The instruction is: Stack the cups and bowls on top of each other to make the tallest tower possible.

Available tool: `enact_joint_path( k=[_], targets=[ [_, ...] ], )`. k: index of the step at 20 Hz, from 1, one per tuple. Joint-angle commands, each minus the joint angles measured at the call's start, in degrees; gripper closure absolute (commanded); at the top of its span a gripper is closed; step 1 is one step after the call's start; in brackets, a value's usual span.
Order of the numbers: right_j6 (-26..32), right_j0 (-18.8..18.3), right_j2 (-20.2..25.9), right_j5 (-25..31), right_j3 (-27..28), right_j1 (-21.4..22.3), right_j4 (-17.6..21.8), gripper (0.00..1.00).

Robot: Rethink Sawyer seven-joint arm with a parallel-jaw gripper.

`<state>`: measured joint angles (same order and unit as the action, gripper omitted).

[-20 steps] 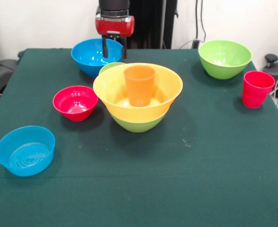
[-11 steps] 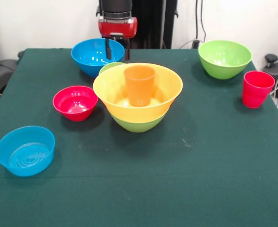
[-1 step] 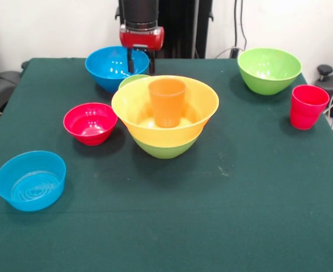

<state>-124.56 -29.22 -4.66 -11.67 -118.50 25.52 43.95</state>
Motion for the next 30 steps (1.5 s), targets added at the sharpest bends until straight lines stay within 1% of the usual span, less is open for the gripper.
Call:
enact_joint_path(
  k=[1, 2, 3, 5, 6, 7, 9, 10, 13, 14, 15, 16, 17, 21, 23, 26, 28, 30],
  targets=[
    [-5.6, 5.0, -2.9, -3.2, 8.0, -9.9, -3.7, 0.0],
    [-6.0, 4.8, -3.0, -3.6, 7.8, -10.3, -4.2, 0.0],
    [-5.9, 4.4, -2.5, -2.9, 7.6, -9.8, -4.2, 0.0],
    [-6.4, 4.7, -3.2, -2.9, 7.1, -9.8, -5.2, 0.0],
    [-6.3, 4.0, -2.5, -2.5, 6.9, -9.6, -5.0, 0.0],
    [-6.0, 3.4, -1.9, -1.9, 6.3, -9.2, -5.3, 1.0],
    [-6.3, 3.2, -1.7, -1.5, 5.8, -8.9, -5.8, 1.0],
    [-6.5, 2.9, -0.9, -0.1, 5.1, -8.3, -6.2, 1.0],
    [-7.7, 3.8, -0.4, 0.0, 2.7, -6.3, -8.2, 1.0],
    [-7.9, 4.7, -0.5, 0.3, 1.9, -4.7, -9.1, 1.0],
    [-7.9, 4.8, -0.2, 0.6, 1.5, -4.0, -9.5, 1.0],
    [-7.7, 4.6, 0.6, 1.6, 0.9, -2.8, -9.7, 1.0],
    [-7.3, 3.5, 2.0, 3.4, 0.1, -0.8, -9.9, 1.0],
    [-6.1, 1.8, 4.5, 7.1, -2.1, 3.5, -10.9, 1.0],
    [-5.0, 0.2, 6.7, 10.7, -3.3, 7.0, -11.9, 1.0],
    [-2.1, -1.3, 9.8, 18.8, -6.2, 15.6, -15.0, 1.0],
    [-0.4, -2.2, 11.3, 22.8, -6.9, 19.0, -16.6, 1.0],
    [-0.2, -2.4, 11.9, 24.5, -7.5, 20.6, -17.7, 1.0]
  ],
)
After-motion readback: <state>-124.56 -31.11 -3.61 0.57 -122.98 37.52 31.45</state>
